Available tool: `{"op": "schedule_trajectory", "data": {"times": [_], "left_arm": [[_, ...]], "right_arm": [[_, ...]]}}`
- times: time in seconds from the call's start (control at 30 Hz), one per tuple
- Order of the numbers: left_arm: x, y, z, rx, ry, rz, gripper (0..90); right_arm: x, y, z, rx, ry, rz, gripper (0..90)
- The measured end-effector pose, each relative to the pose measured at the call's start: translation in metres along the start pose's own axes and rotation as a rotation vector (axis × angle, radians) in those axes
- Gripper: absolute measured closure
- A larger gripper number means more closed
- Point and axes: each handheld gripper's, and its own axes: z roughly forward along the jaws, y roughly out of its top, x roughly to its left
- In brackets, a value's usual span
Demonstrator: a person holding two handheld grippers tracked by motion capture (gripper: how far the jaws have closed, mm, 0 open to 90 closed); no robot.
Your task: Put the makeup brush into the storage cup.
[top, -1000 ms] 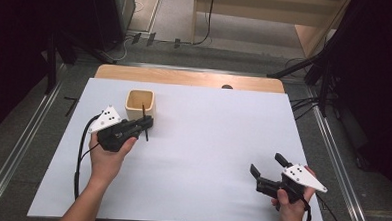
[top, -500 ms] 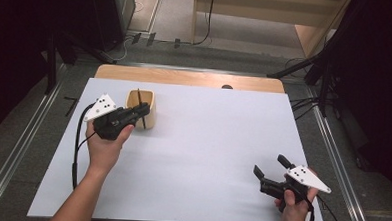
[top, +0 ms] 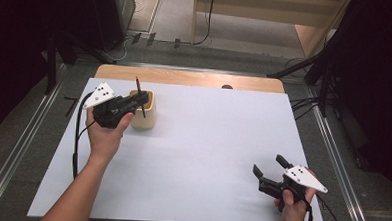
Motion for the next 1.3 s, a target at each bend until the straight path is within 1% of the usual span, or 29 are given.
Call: {"op": "schedule_trajectory", "data": {"times": [0.1, 0.33, 0.6, 0.7, 0.83, 0.9, 1.03, 1.3], "left_arm": [[0.002, 0.001, 0.002, -0.003, 0.007, -0.005, 84.4], [0.005, 0.005, 0.005, -0.014, 0.017, -0.002, 84.4], [0.013, 0.011, 0.007, -0.030, 0.041, -0.005, 84.4], [0.015, 0.010, 0.009, -0.030, 0.051, -0.008, 84.4], [0.018, 0.008, 0.012, -0.028, 0.065, -0.002, 84.4], [0.019, 0.007, 0.013, -0.034, 0.073, -0.006, 84.4], [0.021, 0.007, 0.015, -0.042, 0.097, -0.002, 84.4], [0.027, 0.002, 0.017, -0.050, 0.134, -0.017, 84.3]], "right_arm": [[0.000, 0.000, 0.000, 0.000, 0.003, -0.004, 11.4], [0.001, -0.001, 0.001, 0.009, 0.004, -0.001, 13.0], [0.002, -0.001, 0.001, 0.009, 0.008, -0.007, 13.1], [0.002, -0.001, 0.001, 0.010, 0.008, -0.005, 13.1], [0.002, -0.001, 0.001, 0.008, 0.009, -0.006, 13.1], [0.002, -0.001, 0.001, 0.007, 0.008, -0.008, 13.1], [0.002, -0.001, 0.001, 0.009, 0.010, -0.008, 13.2], [0.003, -0.001, 0.002, 0.012, 0.010, -0.010, 13.4]]}}
